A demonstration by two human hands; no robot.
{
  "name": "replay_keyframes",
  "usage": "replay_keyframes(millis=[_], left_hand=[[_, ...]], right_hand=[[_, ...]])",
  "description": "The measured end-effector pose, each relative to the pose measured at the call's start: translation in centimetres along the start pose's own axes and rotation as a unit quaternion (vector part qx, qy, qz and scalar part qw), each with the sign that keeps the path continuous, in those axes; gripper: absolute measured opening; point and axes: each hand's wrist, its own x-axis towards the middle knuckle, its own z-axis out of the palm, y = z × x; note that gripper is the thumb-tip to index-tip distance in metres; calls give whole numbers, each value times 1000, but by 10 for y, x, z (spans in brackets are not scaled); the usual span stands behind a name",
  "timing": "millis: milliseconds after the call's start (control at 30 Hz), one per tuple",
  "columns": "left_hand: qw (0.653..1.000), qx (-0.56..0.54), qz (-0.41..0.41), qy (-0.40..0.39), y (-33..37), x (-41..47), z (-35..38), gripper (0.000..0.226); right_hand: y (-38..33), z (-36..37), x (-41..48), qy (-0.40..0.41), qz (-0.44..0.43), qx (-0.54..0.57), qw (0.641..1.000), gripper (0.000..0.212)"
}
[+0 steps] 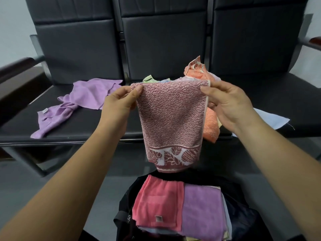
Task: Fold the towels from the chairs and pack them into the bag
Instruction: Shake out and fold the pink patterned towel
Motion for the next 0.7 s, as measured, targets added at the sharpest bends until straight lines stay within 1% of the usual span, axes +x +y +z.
replay_keyframes(millis=[67,100,133,200,267,300,333,400,433,467,500,533,567,600,633,667,700], left_hand=[[999,27,13,12,0,-1,2,19],[999,42,23,22,0,0,3,14],[998,54,34,29,1,-1,4,13],[995,77,43,41,3,0,5,10],[995,93,43,16,3,2,4,15],[996,81,37,-22,4,2,3,21],[995,67,23,-77,5,0,3,34],[980,65,-17,-185,4,-3,1,78],[972,79,-41,-217,-1,-3,1,94],[969,94,-69,-219,-7,-3,2,100],[970,109,-102,-193,-14,-2,4,97],[970,125,-133,-163,-19,-1,7,90],[967,138,-157,-142,-23,-1,9,78],[965,148,-172,-132,-26,0,11,62],[964,154,-177,-125,-29,-1,12,43],[965,154,-175,-122,-31,-1,12,29],[967,148,-168,-119,-32,0,12,23]], right_hand=[[0,3,-3,-11,-18,22,1000,22],[-1,5,-4,-19,-29,21,999,25],[-2,6,-5,-34,-42,5,999,30],[-4,8,-7,-92,-61,-35,993,43],[-5,12,-9,-130,-67,-55,988,56],[-5,14,-9,-126,-70,-53,988,60],[-5,16,-9,-109,-70,-42,991,62],[-6,18,-8,-60,-53,9,997,64],[-5,18,-7,-38,-40,29,998,67],[-5,17,-7,-17,-31,40,999,69],[-4,17,-6,8,-23,42,999,68],[-3,16,-5,35,-15,42,998,65],[-3,15,-5,58,1,42,997,58],[-3,13,-4,72,30,47,996,51],[-2,12,-4,74,71,59,993,46],[0,10,-4,72,117,75,988,43],[2,8,-3,70,156,93,981,41]])
